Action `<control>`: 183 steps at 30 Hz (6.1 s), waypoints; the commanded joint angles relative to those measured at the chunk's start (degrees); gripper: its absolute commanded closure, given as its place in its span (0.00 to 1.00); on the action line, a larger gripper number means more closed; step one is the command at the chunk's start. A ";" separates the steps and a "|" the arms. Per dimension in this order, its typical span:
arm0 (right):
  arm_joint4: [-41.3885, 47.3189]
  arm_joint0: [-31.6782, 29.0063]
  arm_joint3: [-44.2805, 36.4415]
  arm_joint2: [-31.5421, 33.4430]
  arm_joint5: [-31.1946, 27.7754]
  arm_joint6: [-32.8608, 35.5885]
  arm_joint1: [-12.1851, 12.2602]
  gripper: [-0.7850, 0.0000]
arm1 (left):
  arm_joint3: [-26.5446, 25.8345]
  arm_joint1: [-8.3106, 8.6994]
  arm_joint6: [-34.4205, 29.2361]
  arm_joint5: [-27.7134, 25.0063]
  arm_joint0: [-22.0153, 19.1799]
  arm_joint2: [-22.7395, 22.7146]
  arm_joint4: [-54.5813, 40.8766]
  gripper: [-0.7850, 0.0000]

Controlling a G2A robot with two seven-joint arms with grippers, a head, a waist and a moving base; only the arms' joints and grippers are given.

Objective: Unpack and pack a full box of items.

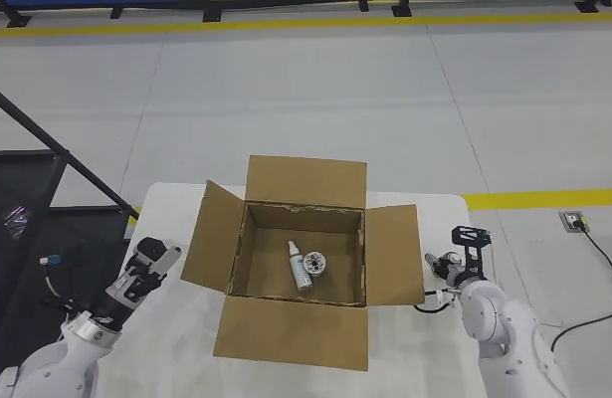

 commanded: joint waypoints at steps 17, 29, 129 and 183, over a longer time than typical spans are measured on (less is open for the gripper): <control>-0.43 11.79 -23.00 -20.78 -19.12 16.66 -0.69 0.00 | 0.00 0.00 0.00 0.00 0.00 0.00 0.00 0.00; 12.43 38.65 20.21 -46.76 -22.60 28.81 -8.53 0.00 | 0.00 0.00 0.00 0.00 0.00 0.00 0.00 0.00; 14.46 -9.75 -10.18 10.79 -4.67 18.59 -0.42 1.00 | 0.00 0.00 0.00 0.00 0.00 0.00 0.00 0.00; 18.16 44.14 14.97 -48.67 -2.17 24.09 -10.23 0.00 | 1.33 0.44 4.22 -0.11 3.46 -4.71 -1.01 0.00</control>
